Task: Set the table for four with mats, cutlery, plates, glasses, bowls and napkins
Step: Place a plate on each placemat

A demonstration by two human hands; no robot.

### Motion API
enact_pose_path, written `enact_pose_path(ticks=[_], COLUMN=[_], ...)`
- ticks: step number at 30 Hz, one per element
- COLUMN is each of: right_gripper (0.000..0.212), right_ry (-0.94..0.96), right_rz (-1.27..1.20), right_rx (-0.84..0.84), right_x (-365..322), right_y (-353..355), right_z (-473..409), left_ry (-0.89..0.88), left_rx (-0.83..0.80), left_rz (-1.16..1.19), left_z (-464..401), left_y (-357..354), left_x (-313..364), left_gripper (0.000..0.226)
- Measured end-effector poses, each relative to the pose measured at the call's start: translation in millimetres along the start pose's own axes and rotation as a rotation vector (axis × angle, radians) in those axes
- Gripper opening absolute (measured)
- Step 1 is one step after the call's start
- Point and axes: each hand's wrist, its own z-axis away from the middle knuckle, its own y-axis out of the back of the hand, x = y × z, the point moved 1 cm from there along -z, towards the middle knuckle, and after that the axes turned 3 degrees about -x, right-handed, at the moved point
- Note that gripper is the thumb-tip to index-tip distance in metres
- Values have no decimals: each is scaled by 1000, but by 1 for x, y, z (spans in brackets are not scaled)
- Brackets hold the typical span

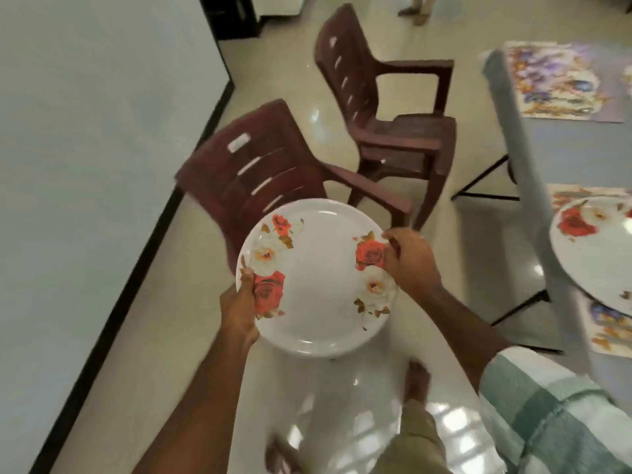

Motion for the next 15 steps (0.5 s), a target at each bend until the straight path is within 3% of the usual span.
enact_pose_path(ticks=[7, 11, 15], right_gripper=[23, 23, 35], right_ry=[2, -5, 156], right_rz=[-18, -13, 119], right_rx=[-27, -60, -15], right_x=[-164, -230, -279], right_y=[-111, -148, -185], right_z=[39, 31, -2], left_ry=[-44, -39, -34], left_rx=[2, 1, -11], left_rz=[20, -29, -32], left_z=[-30, -71, -125], left_y=[183, 242, 276], left_x=[52, 84, 112], left_gripper=[51, 54, 54])
